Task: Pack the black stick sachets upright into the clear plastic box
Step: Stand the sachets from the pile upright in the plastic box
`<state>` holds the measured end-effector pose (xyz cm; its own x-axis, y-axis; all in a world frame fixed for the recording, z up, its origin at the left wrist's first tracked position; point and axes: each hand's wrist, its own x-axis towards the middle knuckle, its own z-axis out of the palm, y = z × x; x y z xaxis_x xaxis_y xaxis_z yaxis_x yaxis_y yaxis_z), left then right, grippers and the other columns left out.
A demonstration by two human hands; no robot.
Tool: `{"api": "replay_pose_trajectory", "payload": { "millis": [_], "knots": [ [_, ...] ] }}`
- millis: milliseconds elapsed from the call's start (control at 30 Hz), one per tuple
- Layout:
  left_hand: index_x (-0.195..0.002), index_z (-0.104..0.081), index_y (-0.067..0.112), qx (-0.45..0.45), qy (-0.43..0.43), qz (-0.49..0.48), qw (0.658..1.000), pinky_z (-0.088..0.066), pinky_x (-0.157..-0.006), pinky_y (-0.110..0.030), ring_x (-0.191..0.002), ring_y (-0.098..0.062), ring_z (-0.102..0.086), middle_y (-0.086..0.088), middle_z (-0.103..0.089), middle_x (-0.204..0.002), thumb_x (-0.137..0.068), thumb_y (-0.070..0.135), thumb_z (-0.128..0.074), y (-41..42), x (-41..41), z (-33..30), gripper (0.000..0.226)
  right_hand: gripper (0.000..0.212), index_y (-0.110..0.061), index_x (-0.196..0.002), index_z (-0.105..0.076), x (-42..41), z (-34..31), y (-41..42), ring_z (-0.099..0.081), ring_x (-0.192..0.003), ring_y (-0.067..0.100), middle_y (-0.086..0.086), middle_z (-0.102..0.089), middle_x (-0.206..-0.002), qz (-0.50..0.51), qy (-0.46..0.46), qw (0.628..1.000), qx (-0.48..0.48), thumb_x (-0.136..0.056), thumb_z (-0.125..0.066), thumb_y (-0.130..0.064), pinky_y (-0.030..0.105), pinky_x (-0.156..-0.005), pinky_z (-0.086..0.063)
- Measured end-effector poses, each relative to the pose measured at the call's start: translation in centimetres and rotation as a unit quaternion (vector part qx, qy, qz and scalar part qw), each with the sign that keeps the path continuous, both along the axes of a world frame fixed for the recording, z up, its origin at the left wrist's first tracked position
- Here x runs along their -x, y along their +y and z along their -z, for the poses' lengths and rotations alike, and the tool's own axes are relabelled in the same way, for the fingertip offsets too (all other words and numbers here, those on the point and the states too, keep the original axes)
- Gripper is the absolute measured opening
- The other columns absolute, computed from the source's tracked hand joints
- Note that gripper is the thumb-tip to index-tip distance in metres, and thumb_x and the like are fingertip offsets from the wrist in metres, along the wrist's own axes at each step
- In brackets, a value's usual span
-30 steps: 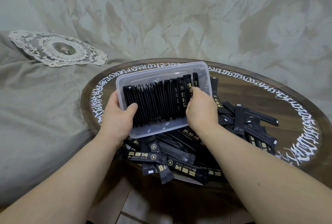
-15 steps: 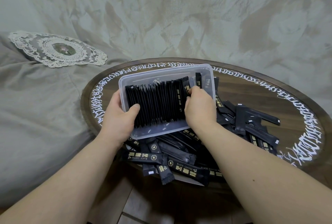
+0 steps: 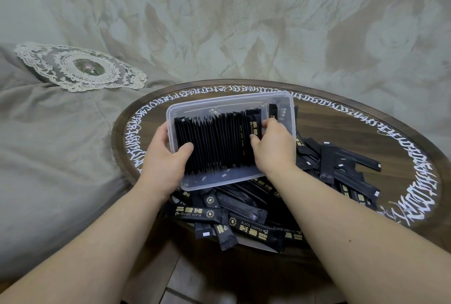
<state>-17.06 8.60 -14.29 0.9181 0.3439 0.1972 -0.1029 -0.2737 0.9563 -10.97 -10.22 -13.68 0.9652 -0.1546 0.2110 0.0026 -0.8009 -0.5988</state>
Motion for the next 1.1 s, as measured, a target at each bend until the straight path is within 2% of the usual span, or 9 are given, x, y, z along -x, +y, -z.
{"api": "replay_pose_trajectory", "payload": {
  "millis": [133,333,467,667,800,900,1000,1100],
  "knots": [
    [-0.123,-0.046,0.038,0.003,0.001,0.001,1.000,-0.039,-0.075,-0.007,-0.094,0.016,-0.055,0.026,-0.058,-0.108,-0.088,0.006,-0.061,0.0,0.0,0.0,0.049,0.035,-0.014,-0.125,-0.049,-0.1,0.2,-0.1,-0.056,-0.109,0.024,0.004,-0.060,-0.120,-0.005,0.005,1.000,-0.026,-0.093,-0.058,-0.027,0.027,-0.078,-0.036],
    [-0.126,-0.048,0.035,0.003,0.005,0.008,1.000,-0.042,-0.079,-0.012,-0.099,0.009,-0.057,0.020,-0.061,-0.111,-0.088,0.006,-0.061,0.2,0.0,0.2,0.049,0.038,-0.015,-0.128,-0.049,-0.1,0.1,-0.1,-0.056,-0.110,0.024,0.004,-0.060,-0.122,-0.012,0.021,1.000,-0.021,-0.094,-0.057,-0.028,0.025,-0.077,-0.035],
    [-0.132,-0.049,0.028,-0.003,0.009,0.012,1.000,-0.046,-0.090,-0.025,-0.106,-0.005,-0.060,0.008,-0.064,-0.116,-0.087,0.007,-0.062,0.4,-0.1,0.4,0.051,0.030,-0.012,-0.118,-0.053,-0.2,0.2,-0.1,-0.056,-0.105,0.026,0.007,-0.059,-0.116,-0.015,0.024,0.999,-0.020,-0.093,-0.058,-0.028,0.028,-0.078,-0.037],
    [-0.131,-0.048,0.030,-0.006,0.013,0.012,1.000,-0.046,-0.089,-0.023,-0.107,-0.006,-0.060,0.007,-0.064,-0.117,-0.088,0.008,-0.062,0.4,-0.1,0.4,0.050,0.035,-0.015,-0.125,-0.046,0.0,-0.1,0.0,-0.056,-0.108,0.027,0.005,-0.061,-0.115,-0.019,0.037,0.998,-0.040,-0.094,-0.056,-0.027,0.028,-0.076,-0.034],
    [-0.127,-0.048,0.033,-0.003,0.014,0.011,1.000,-0.045,-0.085,-0.020,-0.106,-0.004,-0.060,0.009,-0.064,-0.116,-0.088,0.007,-0.061,0.3,-0.2,0.5,0.048,0.030,-0.012,-0.118,-0.053,-0.3,0.1,0.0,-0.056,-0.103,0.027,0.007,-0.059,-0.117,-0.027,0.043,0.998,-0.025,-0.093,-0.056,-0.029,0.029,-0.076,-0.037],
    [-0.125,-0.048,0.035,0.002,0.012,0.008,1.000,-0.045,-0.082,-0.017,-0.101,0.000,-0.060,0.012,-0.064,-0.113,-0.089,0.007,-0.060,0.2,-0.2,0.4,0.048,0.023,-0.012,-0.109,-0.053,-0.2,0.0,-0.1,-0.049,-0.087,0.024,0.005,-0.058,-0.107,-0.028,0.038,0.999,-0.023,-0.093,-0.055,-0.028,0.028,-0.070,-0.033],
    [-0.122,-0.046,0.037,0.003,0.011,-0.001,1.000,-0.042,-0.078,-0.013,-0.098,0.005,-0.059,0.018,-0.062,-0.109,-0.090,0.007,-0.059,0.0,-0.2,0.3,0.046,0.018,-0.015,-0.105,-0.050,0.4,-0.4,0.0,-0.044,-0.079,0.024,0.000,-0.051,-0.088,0.008,0.012,1.000,0.005,-0.094,-0.052,-0.029,0.030,-0.066,-0.033],
    [-0.122,-0.047,0.038,0.000,0.010,-0.013,1.000,-0.044,-0.088,-0.023,-0.103,-0.003,-0.060,0.016,-0.063,-0.110,-0.089,0.008,-0.059,-0.1,-0.5,0.5,0.046,0.018,-0.014,-0.100,-0.047,0.9,-0.4,0.0,-0.044,-0.077,0.027,0.001,-0.049,-0.082,0.010,-0.011,0.999,0.041,-0.096,-0.046,-0.032,0.032,-0.065,-0.035]
  ]
}}
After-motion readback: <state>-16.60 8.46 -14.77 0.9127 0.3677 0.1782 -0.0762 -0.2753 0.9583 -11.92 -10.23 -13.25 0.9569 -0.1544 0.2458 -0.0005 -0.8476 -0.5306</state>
